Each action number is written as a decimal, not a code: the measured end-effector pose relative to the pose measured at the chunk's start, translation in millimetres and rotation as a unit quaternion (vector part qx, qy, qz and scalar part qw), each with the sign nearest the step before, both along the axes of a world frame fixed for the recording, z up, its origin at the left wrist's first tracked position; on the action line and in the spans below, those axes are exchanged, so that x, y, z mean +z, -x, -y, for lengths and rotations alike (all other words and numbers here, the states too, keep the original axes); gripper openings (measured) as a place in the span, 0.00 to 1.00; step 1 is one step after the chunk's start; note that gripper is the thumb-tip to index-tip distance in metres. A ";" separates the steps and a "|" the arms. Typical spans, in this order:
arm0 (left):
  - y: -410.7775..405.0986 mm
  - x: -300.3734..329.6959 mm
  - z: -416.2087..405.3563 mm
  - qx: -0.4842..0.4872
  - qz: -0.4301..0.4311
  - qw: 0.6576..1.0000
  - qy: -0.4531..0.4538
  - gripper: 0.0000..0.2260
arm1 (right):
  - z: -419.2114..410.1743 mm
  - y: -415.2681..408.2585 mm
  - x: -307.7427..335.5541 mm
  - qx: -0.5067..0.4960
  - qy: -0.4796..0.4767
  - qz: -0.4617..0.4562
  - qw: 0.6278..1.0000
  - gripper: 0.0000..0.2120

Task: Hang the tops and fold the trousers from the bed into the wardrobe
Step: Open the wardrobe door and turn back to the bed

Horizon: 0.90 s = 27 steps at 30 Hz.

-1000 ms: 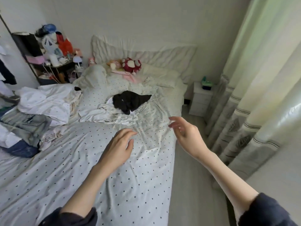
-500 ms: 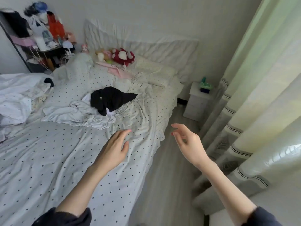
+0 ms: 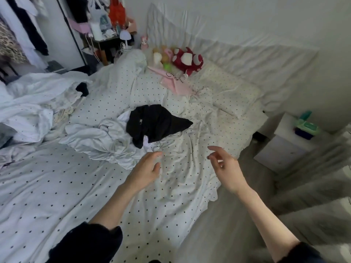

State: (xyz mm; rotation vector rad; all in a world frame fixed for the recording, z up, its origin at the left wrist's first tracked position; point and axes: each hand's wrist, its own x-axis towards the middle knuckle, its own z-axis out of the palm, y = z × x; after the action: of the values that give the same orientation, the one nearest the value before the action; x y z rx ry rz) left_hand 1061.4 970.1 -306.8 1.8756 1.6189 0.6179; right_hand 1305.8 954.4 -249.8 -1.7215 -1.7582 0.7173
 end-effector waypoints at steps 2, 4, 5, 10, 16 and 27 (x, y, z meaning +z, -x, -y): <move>-1.2 -12.7 -36.7 0.048 0.016 0.998 0.026 0.19 | -52.7 1.7 -15.7 0.034 0.020 0.008 0.999 0.15; -2.8 -27.5 -72.1 0.094 0.021 0.994 0.049 0.20 | -103.2 4.0 -35.3 0.072 0.046 0.014 0.996 0.15; -3.6 -36.9 -90.2 0.117 0.021 0.991 0.061 0.20 | -129.3 5.0 -46.4 0.091 0.061 0.018 0.994 0.15; -4.1 -89.0 -173.4 0.225 -0.004 0.966 0.128 0.21 | -268.7 16.2 -101.0 0.197 0.102 0.064 0.973 0.16; -1.8 -139.7 -246.6 0.307 -0.037 0.932 0.189 0.20 | -399.4 35.3 -170.2 0.276 0.140 0.102 0.945 0.17; 21.3 -235.1 -337.8 0.350 -0.180 0.916 0.074 0.17 | -500.6 82.4 -292.4 0.410 0.018 0.246 0.878 0.24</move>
State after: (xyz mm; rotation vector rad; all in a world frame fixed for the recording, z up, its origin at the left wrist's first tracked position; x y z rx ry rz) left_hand 1040.1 1308.0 -541.9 1.3155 2.5359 0.4142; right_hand 1223.4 1455.0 -542.2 -1.1772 -2.9084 0.6608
